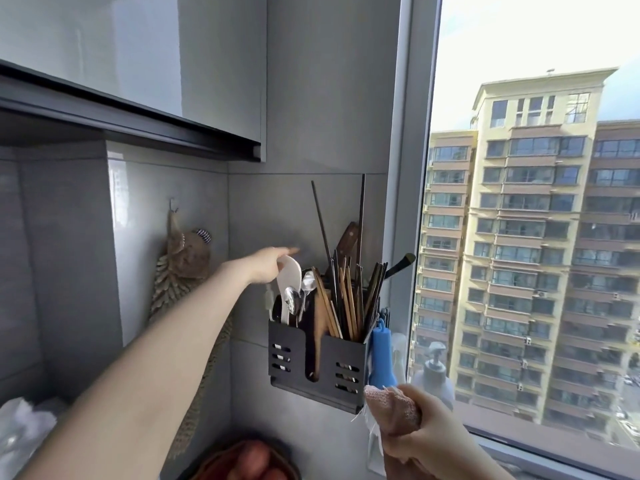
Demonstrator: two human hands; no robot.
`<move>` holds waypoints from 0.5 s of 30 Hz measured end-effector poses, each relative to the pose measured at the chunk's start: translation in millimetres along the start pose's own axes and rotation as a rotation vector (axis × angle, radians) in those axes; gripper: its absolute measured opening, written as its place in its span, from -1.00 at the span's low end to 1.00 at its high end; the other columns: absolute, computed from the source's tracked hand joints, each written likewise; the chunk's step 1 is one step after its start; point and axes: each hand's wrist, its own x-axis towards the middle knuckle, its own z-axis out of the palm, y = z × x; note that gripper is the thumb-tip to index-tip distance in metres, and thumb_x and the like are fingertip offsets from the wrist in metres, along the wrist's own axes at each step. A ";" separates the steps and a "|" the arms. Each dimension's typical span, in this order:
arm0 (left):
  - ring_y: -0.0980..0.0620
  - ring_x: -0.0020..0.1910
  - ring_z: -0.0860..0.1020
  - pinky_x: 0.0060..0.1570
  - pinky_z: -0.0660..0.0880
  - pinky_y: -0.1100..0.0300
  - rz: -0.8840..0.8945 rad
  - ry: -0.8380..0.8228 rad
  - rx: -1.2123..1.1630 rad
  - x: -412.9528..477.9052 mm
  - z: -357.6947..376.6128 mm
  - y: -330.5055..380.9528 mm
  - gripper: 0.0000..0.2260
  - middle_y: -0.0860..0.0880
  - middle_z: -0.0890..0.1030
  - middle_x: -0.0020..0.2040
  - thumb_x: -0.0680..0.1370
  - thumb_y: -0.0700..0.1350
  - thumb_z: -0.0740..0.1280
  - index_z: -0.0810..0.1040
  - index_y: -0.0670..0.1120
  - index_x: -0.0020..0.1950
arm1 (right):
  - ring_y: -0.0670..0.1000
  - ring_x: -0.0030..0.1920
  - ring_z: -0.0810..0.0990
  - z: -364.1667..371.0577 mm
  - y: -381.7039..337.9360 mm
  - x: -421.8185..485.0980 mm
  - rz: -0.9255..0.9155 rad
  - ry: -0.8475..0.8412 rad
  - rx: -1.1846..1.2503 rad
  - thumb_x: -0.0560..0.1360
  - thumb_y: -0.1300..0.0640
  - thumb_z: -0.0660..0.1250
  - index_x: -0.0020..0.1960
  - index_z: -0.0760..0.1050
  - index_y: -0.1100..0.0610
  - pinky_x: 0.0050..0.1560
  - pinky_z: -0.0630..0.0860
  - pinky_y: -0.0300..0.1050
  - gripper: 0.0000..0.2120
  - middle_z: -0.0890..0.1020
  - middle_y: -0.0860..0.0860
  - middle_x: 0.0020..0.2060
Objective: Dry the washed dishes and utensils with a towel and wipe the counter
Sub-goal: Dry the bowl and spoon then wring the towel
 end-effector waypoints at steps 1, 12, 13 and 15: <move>-0.04 0.17 0.43 0.01 0.43 0.18 -0.017 -0.015 -0.010 -0.7 2.8 -2.0 -0.45 -0.08 0.26 0.49 0.59 -0.37 0.03 0.21 0.07 0.51 | -0.04 -0.23 0.67 0.4 1.3 0.3 0.003 -0.010 -0.002 0.22 0.35 0.48 -0.01 0.57 0.01 -0.22 0.57 -0.28 -0.59 0.67 0.03 -0.22; -0.08 -0.07 0.47 -0.22 0.36 0.18 -0.060 -0.152 0.153 -29.4 17.6 6.9 -0.34 -0.15 0.40 0.40 0.56 -0.33 0.05 -0.12 0.12 0.55 | -0.11 -0.42 0.57 17.4 -4.4 -7.7 -0.015 0.045 -0.010 0.16 0.38 0.48 -0.12 0.56 0.06 -0.33 0.53 -0.22 -0.64 0.59 -0.06 -0.41; -0.08 -0.13 0.45 -0.24 0.35 0.15 -0.087 -0.120 0.132 -30.7 21.7 5.6 -0.32 -0.18 0.47 0.30 0.56 -0.31 0.05 -0.16 0.15 0.54 | -0.11 -0.44 0.55 18.2 -6.5 -10.6 -0.022 0.051 -0.005 0.17 0.40 0.47 -0.15 0.55 0.07 -0.35 0.51 -0.23 -0.65 0.57 -0.09 -0.44; -0.08 -0.18 0.45 -0.27 0.34 0.14 -0.128 -0.042 0.058 -33.1 25.8 5.8 -0.30 -0.17 0.50 0.12 0.55 -0.32 0.07 -0.19 0.16 0.54 | -0.15 -0.47 0.52 16.4 -10.0 -17.6 -0.027 0.066 0.009 0.20 0.44 0.46 -0.14 0.54 0.08 -0.38 0.47 -0.28 -0.65 0.56 -0.09 -0.44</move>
